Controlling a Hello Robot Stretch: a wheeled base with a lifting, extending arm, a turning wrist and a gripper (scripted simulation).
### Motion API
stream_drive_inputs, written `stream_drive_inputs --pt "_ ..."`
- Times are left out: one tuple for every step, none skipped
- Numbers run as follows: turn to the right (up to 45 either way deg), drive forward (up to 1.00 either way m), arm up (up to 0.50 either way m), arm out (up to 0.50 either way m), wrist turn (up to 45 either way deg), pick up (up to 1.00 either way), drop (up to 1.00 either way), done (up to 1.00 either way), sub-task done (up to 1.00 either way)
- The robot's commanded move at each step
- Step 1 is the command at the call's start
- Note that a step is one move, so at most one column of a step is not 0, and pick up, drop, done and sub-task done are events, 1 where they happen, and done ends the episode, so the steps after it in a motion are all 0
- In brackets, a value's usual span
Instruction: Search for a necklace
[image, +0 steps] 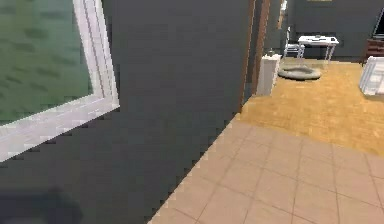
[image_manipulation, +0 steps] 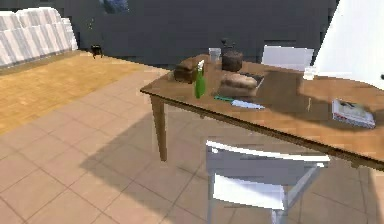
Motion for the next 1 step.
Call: stream_drive_inputs --pt "33.0 0.00 0.00 0.00 0.0 0.00 0.00 0.00 0.00"
